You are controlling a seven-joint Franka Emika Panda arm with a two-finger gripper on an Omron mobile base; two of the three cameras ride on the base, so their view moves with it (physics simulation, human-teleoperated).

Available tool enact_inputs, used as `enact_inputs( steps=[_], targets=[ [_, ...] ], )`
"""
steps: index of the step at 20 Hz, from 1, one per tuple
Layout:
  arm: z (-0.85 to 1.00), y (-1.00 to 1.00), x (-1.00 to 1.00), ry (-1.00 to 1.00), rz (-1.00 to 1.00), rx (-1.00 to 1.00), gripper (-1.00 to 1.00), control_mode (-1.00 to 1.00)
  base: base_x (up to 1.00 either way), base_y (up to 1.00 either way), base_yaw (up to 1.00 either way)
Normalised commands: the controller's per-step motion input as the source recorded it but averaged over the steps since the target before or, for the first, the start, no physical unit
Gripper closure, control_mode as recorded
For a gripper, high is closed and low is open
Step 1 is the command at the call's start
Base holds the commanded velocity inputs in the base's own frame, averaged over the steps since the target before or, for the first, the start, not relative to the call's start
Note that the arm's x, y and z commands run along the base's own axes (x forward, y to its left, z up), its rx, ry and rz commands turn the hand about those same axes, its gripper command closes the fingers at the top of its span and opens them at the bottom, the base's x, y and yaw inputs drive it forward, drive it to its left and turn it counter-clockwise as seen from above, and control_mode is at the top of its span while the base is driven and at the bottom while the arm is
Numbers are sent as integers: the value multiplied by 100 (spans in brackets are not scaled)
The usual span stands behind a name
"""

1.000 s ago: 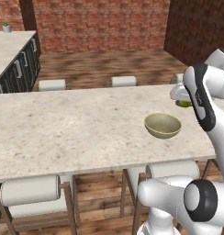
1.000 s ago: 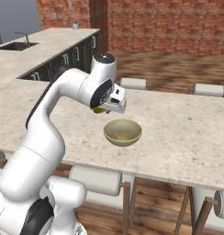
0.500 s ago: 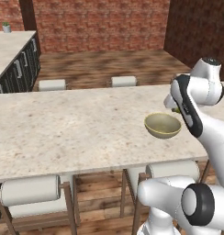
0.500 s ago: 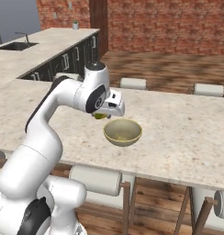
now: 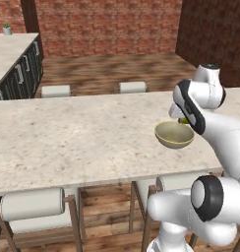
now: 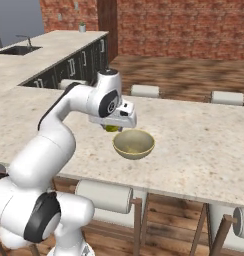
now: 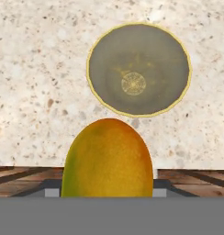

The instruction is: Retrieve the mango and pear from the fridge and place them into the bowl on the dining table.

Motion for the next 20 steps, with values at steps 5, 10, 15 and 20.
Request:
enact_inputs(
  steps=[5,10,15,20],
  targets=[
    [-19,-5,39,18,0,0,100,-100,0,0,0],
    [-28,-3,23,7,0,0,100,-100,0,0,0],
    [-41,-10,10,0,0,0,100,-100,0,0,0],
    [-43,-16,15,0,0,0,100,-100,0,0,0]
  ],
)
